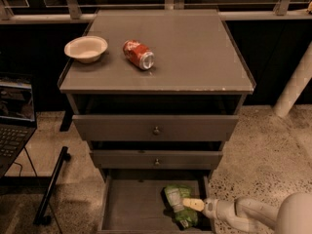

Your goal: Place green rice chip bag into bottom drawer

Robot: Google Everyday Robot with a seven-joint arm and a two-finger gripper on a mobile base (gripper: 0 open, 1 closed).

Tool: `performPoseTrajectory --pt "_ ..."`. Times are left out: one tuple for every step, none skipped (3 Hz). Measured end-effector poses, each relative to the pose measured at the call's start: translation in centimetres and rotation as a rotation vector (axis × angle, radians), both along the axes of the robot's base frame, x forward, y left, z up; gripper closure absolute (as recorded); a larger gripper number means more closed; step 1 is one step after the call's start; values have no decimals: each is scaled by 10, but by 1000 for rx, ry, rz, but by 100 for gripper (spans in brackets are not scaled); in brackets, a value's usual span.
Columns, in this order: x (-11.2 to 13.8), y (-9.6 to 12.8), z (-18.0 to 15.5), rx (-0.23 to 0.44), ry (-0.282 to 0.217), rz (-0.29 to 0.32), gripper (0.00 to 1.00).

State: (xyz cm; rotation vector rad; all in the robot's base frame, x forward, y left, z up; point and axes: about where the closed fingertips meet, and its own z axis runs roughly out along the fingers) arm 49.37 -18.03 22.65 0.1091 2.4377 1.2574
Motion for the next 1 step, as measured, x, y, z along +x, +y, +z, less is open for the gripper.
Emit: performPoseTrajectory --pt "0 0 0 0 0 0 0"
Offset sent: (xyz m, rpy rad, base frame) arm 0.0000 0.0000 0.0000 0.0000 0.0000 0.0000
